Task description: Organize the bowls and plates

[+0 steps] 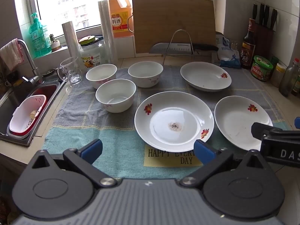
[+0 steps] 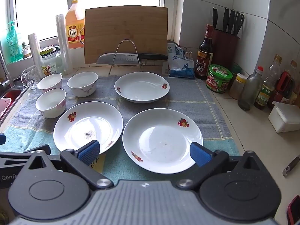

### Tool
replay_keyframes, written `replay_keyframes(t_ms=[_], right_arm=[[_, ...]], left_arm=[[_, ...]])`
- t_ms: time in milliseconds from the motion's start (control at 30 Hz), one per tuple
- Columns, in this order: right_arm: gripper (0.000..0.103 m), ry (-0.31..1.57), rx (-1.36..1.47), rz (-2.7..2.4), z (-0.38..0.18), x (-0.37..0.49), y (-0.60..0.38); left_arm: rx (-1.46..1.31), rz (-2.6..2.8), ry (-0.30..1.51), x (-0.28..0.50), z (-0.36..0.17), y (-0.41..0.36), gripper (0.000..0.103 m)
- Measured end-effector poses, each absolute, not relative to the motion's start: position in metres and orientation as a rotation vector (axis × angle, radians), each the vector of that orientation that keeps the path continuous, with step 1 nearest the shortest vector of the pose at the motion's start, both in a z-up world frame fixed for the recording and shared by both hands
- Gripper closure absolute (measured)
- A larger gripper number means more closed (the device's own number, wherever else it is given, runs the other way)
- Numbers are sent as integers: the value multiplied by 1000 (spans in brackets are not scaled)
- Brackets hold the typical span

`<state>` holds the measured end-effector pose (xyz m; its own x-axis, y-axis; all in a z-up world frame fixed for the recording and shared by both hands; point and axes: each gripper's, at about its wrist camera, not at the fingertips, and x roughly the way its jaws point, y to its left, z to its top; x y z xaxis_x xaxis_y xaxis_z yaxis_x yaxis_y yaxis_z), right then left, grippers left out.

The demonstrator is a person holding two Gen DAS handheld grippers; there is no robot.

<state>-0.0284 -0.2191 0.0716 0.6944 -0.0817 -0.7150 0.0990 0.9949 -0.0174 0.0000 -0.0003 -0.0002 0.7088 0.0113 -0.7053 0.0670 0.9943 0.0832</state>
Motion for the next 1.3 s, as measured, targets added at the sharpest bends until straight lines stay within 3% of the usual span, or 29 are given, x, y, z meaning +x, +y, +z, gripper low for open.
replay_keyframes(t_ms=[1300], right_arm=[[0, 792, 24, -99, 67, -28, -218]], left_arm=[[103, -34, 778, 1, 4, 0, 1]])
